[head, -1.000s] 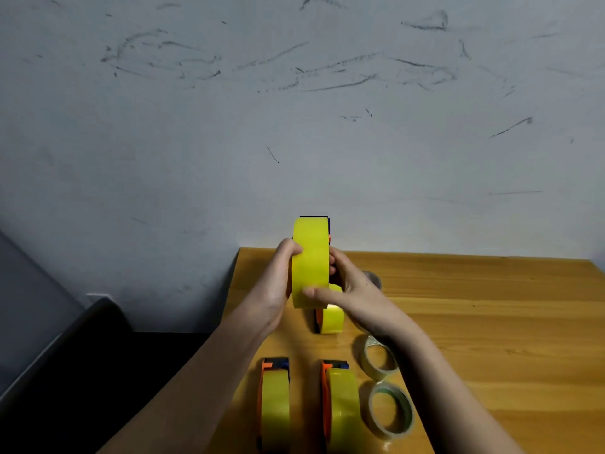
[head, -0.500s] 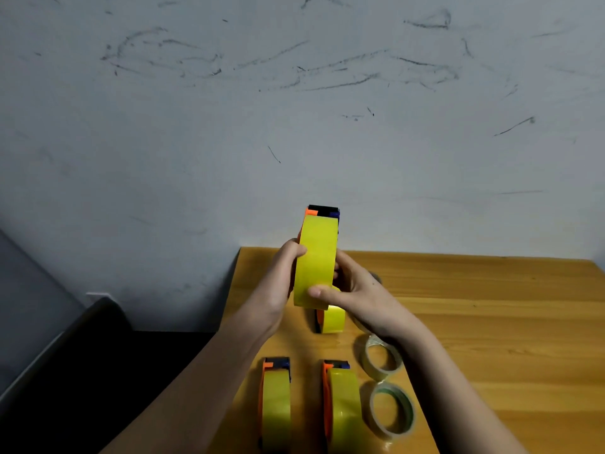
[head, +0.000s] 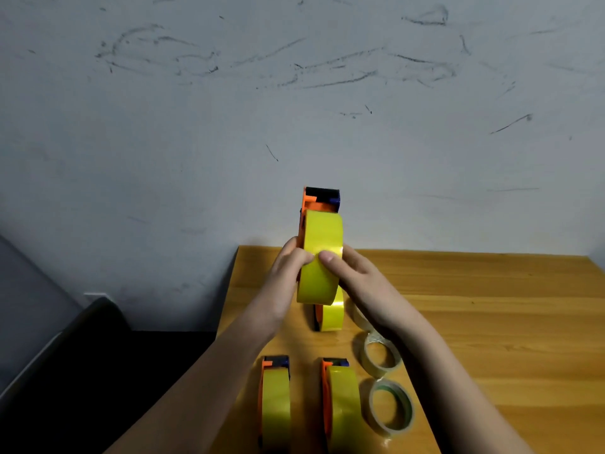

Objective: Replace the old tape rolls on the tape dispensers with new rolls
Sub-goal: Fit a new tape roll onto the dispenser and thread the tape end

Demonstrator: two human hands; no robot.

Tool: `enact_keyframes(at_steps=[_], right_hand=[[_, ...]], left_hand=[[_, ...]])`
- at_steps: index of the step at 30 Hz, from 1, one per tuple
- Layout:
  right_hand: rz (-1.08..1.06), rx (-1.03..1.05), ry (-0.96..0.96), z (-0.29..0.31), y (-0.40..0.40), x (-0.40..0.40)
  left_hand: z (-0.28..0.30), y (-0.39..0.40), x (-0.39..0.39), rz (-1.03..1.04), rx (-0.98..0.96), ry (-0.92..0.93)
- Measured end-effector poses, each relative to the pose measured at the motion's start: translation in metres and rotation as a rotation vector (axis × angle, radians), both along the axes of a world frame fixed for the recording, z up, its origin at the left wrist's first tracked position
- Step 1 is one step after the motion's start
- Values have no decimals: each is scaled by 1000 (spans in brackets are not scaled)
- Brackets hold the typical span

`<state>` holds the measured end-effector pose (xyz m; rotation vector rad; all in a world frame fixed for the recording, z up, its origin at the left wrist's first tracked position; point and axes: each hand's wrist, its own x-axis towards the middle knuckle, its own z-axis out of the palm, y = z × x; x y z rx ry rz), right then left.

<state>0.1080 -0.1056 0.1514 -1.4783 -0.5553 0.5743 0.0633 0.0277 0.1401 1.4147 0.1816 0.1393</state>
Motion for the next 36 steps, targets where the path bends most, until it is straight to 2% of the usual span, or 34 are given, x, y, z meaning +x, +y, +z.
enact_keyframes(at_steps=[4,8,11,14,18,21,24,27,32,36], right_hand=[[85,-56,-111,-2,0,-1],[124,-79,-152,-3,-3,0],[137,-90,-168,-2,-5,1],[84,-6,-44,0,-5,-1],[-3,87,195,3,0,-1],[-84,41,184,4,0,-1],[-67,52,182,4,-2,-3],[-26,12,99,5,-2,-1],[78,-75,-168,7,-3,-2],[90,-155,-304,-1,-3,0]], left_hand=[[0,2,1,70,-43,49],[1,3,-1,41,-43,85],[1,3,-2,14,-29,42],[3,4,-5,-46,5,-41],[3,7,-8,-168,36,-53],[0,8,-7,-212,78,-51],[-1,10,-8,-243,108,-20],[-3,11,-6,-142,10,1],[-1,6,-1,0,-59,26],[2,5,2,59,-88,42]])
